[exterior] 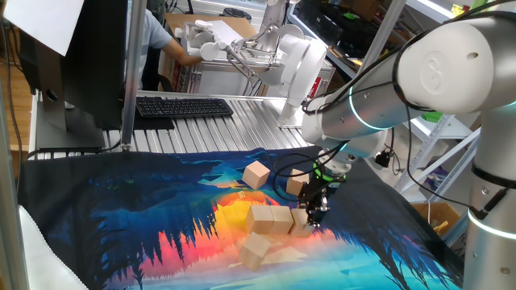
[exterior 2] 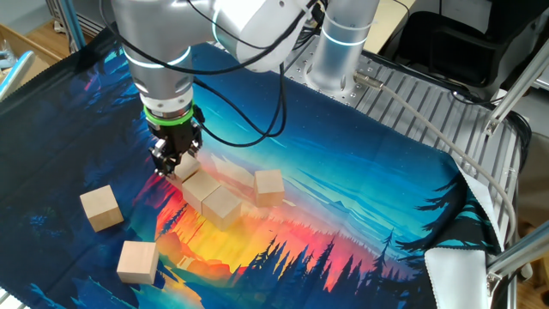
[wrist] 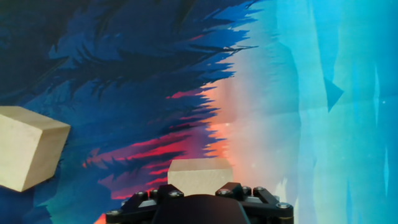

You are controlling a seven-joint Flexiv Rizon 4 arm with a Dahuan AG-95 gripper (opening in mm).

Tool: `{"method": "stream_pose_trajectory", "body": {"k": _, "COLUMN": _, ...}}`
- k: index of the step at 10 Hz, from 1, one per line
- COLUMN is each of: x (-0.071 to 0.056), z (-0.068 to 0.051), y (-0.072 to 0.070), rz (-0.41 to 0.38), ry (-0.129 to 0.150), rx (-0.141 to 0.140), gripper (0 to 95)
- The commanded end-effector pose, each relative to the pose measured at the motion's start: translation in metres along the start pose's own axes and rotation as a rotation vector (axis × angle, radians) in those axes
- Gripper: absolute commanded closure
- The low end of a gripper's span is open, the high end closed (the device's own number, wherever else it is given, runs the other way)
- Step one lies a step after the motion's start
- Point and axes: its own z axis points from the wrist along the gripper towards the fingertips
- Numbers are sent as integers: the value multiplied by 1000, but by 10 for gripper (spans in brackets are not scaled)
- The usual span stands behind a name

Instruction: Stack the blocks into a pyramid shape

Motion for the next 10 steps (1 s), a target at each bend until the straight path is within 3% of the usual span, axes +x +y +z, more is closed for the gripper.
{"method": "stream_pose_trajectory", "body": {"k": 1, "x": 2, "z": -4, "y": 2, "rz": 6, "ry": -4, "rx": 5, "gripper": 950}}
{"method": "stream_pose_trajectory", "body": {"k": 10, "x": 4, "z": -1, "y": 6, "rz": -4, "ry": -1, "rx": 5, "gripper": 950}}
